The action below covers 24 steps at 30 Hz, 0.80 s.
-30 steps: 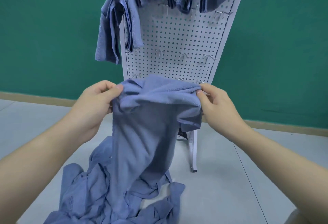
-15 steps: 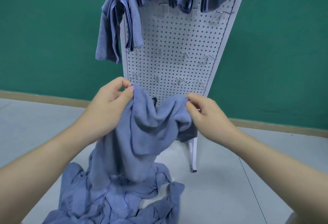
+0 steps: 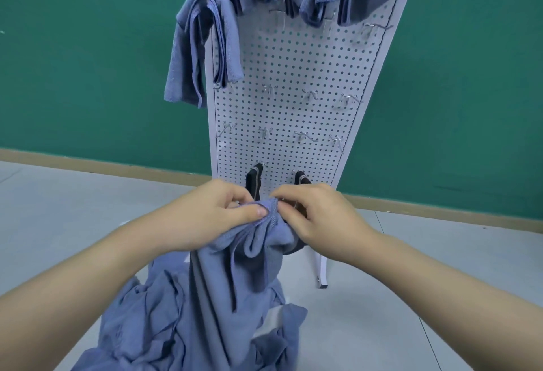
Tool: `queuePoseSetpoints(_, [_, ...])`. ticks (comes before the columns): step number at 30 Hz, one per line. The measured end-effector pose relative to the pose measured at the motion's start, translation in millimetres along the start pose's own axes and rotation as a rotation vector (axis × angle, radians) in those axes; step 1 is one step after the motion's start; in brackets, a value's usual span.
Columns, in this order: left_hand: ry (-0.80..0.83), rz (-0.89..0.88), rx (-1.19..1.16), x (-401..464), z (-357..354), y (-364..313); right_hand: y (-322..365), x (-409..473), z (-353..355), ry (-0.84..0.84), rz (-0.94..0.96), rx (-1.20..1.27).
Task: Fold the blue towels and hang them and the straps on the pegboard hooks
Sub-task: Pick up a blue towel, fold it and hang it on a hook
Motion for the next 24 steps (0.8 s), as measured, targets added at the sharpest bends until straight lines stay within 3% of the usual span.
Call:
queuePoseSetpoints(6, [-0.066,-0.098,0.049,-2,0,-7,-1,3,2,-0.054,-0.032,0.065])
queuePoseSetpoints(15, [-0.099,-0.095,-0.255,-5,-1,-11,0,4,5,-0.11,-0.057,0.152])
queuePoseSetpoints(18, [-0.134,-0.094,-0.334,-7,7,-15,-5,4,7,-0.111,-0.127,0.281])
queuePoseSetpoints(24, [-0.178,-0.084,-0.491,-10,16,-24,-26,-5,-14,0.244,-0.473,0.41])
Point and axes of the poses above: each hand's wrist, its own x-axis towards the middle knuckle, its own z-axis out of the back of the hand, y = z × x, the point moved 6 cm from there along x, towards the middle knuckle, and after that the axes turned 3 degrees about x, right-handed, at the moved point
